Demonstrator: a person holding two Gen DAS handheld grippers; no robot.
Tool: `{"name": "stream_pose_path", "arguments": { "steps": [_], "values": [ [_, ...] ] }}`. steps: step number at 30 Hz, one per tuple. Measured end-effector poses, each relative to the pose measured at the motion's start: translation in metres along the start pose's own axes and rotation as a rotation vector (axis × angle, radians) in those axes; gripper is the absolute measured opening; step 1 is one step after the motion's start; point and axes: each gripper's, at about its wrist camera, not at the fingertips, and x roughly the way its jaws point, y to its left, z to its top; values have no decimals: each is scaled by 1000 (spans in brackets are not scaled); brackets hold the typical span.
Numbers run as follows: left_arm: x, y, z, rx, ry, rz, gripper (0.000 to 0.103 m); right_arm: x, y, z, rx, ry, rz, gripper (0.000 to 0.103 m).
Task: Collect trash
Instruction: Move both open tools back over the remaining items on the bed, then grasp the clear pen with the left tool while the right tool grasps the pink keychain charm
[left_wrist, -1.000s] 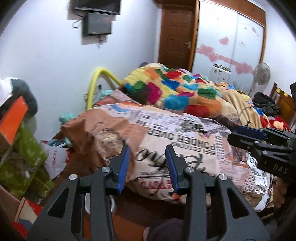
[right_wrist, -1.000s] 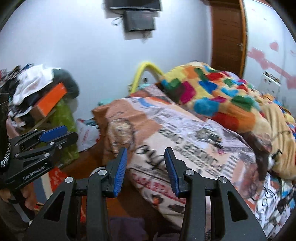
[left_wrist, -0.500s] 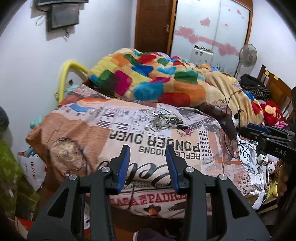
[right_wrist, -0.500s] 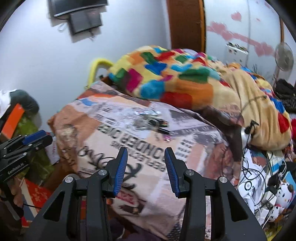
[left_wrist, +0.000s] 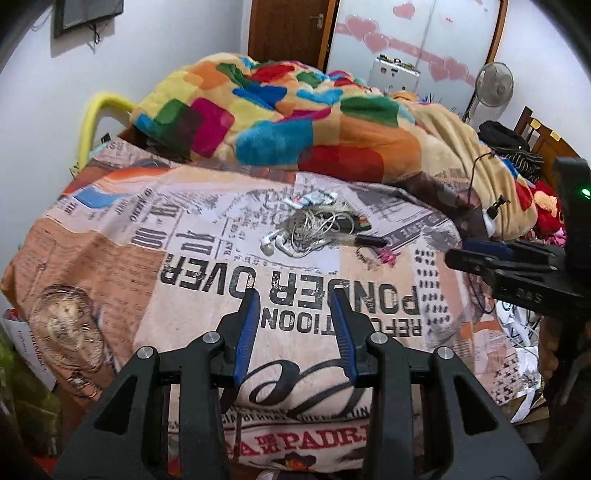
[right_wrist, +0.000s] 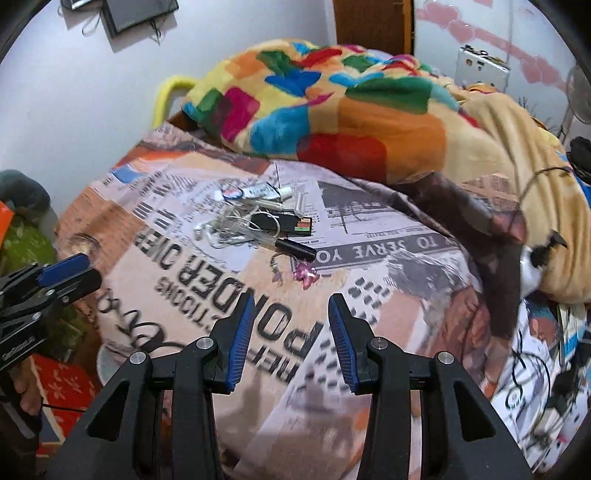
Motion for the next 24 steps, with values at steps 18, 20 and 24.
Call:
{"name": "stream_pose_path", "arguments": {
  "steps": [18,20,24],
  "values": [
    [75,-17,22,54,28,-77,39,84,-7,-8,-48,-9,-77,25],
    [81,-29,33,65,19,-82,39,82,-11,-11,-29,-20,-72,25],
    [107,-52,54,-5,42,-58,39,73,-31,-18,31,-24,-81,25]
  ]
}}
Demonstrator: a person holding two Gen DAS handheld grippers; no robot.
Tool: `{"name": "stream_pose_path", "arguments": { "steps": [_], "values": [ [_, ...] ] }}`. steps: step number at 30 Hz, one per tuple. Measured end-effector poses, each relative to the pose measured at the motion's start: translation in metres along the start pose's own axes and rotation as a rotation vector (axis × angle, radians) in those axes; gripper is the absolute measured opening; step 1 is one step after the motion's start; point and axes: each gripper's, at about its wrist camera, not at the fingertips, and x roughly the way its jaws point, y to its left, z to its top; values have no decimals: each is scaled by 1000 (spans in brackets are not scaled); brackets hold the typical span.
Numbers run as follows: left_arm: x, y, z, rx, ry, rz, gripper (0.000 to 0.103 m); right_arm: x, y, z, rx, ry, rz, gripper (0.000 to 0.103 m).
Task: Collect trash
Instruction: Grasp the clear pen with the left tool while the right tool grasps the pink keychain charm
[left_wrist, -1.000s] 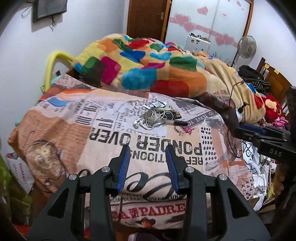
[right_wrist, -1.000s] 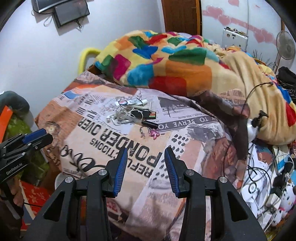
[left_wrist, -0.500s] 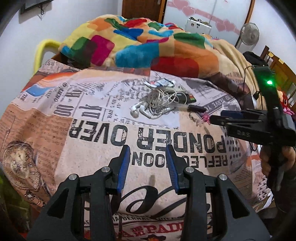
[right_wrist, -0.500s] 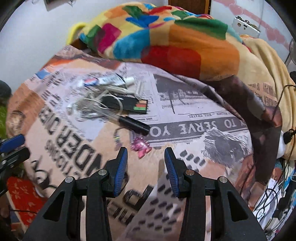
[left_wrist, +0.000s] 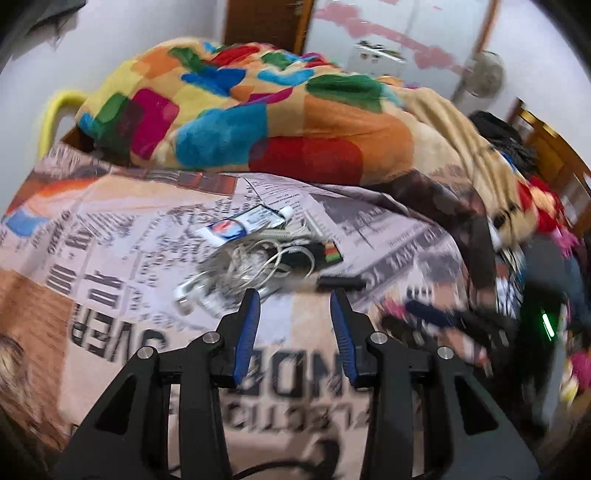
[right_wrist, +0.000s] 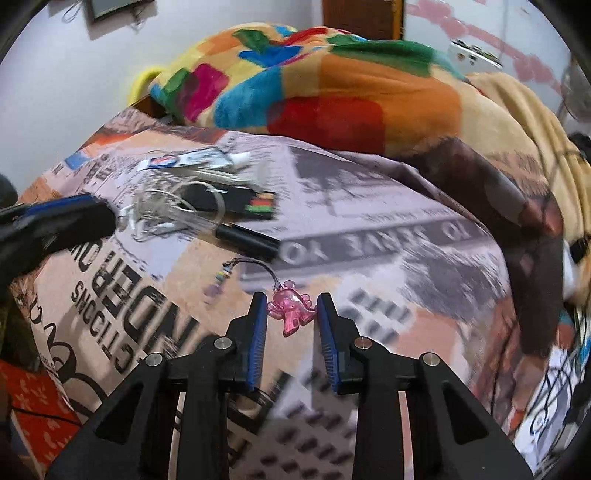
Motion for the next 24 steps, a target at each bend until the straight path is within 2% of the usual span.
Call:
{"name": "stream_pose_path", "arguments": {
  "steps": [1,2,5,8,10,12,16,19,22,24],
  "values": [
    [12,-4,5,-53,17,26,39,-4,-8,-4,15,-1,-7,25],
    [20,-7,7,-97,29,20,39,-5,-13,-6,24,-2,-8,25],
    [44,-17,9,-171,70,63,39,-11,-28,-13,61,2,-16,25],
    [57,-24,9,-215,64,121,39,-16,-39,-19,83,3,-15,25],
    [63,-28,9,-232,52,180,40,-18,-44,-21,86,3,-10,25],
    [67,-31,9,-241,37,247,53,-17,-39,-22,82,4,-11,25],
    [69,-40,5,-207,14,320,54,-21,-40,-24,101,6,11,25],
    [66,-39,-1,-190,34,317,53,-27,-38,-27,109,4,28,25],
    [54,-30,-15,-189,71,264,41,-37,-32,-30,103,0,43,25],
    [44,-23,-27,-167,97,228,30,-43,-27,-31,92,-4,51,25]
  ]
}}
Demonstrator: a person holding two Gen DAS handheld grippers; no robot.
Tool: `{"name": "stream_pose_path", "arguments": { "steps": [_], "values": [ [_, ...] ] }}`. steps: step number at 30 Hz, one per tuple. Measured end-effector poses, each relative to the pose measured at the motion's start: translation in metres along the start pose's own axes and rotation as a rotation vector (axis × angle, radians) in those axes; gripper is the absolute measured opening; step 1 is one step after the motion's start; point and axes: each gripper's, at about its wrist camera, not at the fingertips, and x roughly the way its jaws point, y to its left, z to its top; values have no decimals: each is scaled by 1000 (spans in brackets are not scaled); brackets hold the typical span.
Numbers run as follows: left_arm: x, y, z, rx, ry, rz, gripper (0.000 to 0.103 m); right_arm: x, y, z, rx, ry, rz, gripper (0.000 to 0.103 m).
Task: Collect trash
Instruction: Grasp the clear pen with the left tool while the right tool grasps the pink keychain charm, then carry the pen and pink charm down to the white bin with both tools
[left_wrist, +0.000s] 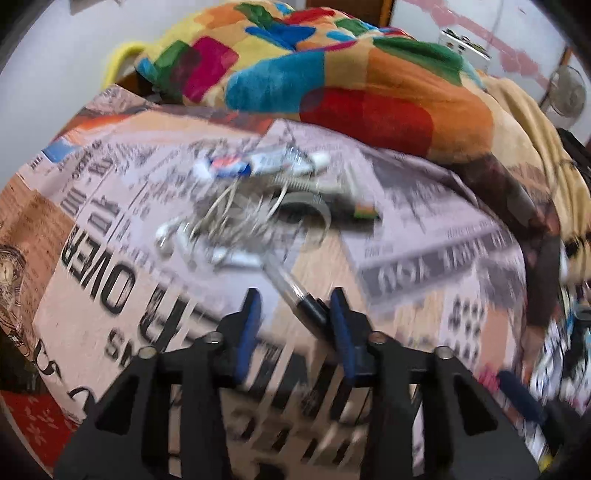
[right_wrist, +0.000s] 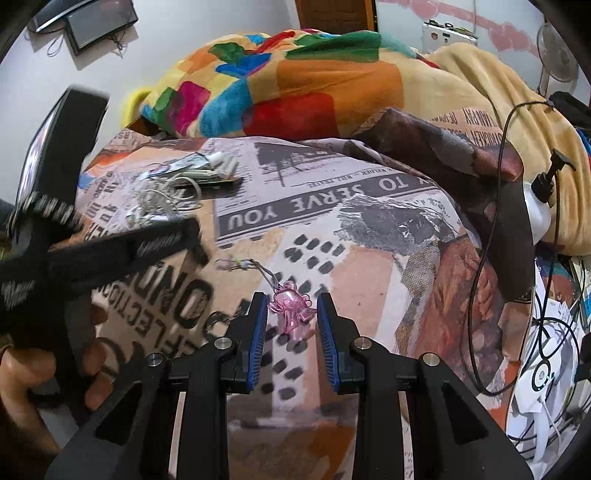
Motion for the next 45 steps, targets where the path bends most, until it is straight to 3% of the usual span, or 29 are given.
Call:
{"name": "stream_pose_path", "arguments": {
  "steps": [2,4,14,22,34,45],
  "values": [
    [-4,14,-13,33,41,-38,19,-4,4,0,-8,-3,6,25],
    [-9,23,-22,71,41,-66,14,-7,7,-1,-11,-3,11,25],
    [-20,57,-44,231,40,-119,13,-15,19,-6,-14,2,19,25],
    [-39,73,-58,212,46,-159,13,-33,28,-2,-27,-27,3,25],
    [-148,97,-63,205,-108,-221,13,-94,75,13,-76,-125,6,25],
    [-240,171,-95,153,-233,-165,13,-146,155,6,-169,-204,65,25]
  ]
}}
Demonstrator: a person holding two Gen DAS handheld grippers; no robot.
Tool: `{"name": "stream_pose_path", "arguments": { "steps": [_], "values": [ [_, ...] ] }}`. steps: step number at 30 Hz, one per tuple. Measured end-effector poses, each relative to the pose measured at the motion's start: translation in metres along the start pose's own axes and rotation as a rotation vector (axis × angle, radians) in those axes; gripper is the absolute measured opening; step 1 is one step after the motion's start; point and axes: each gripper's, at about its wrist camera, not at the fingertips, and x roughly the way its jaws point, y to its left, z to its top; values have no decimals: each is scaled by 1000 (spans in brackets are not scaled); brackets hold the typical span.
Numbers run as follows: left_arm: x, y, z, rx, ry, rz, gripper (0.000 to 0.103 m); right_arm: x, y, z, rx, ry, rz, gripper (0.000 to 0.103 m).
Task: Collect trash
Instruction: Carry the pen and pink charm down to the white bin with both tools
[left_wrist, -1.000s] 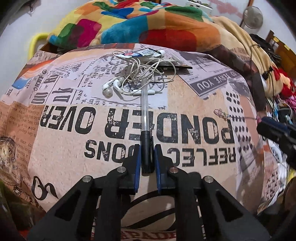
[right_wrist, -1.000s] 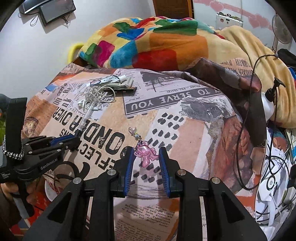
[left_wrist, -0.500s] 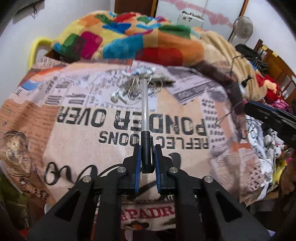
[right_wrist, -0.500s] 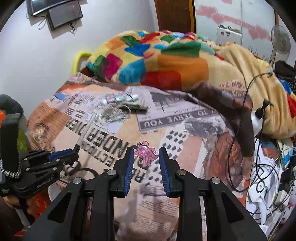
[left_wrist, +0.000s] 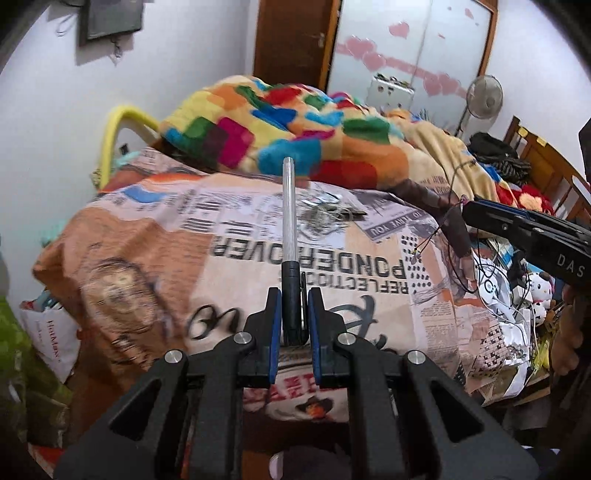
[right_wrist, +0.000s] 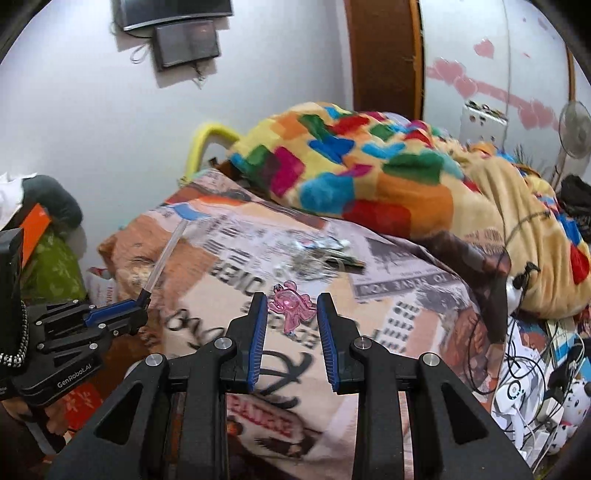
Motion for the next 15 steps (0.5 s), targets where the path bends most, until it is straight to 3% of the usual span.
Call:
{"name": "stream_pose_path", "arguments": {
  "steps": [15],
  "values": [
    [-104,122,-64,-179,-60,129,13,-15,140,-10,-139,9,140,25]
  ]
}}
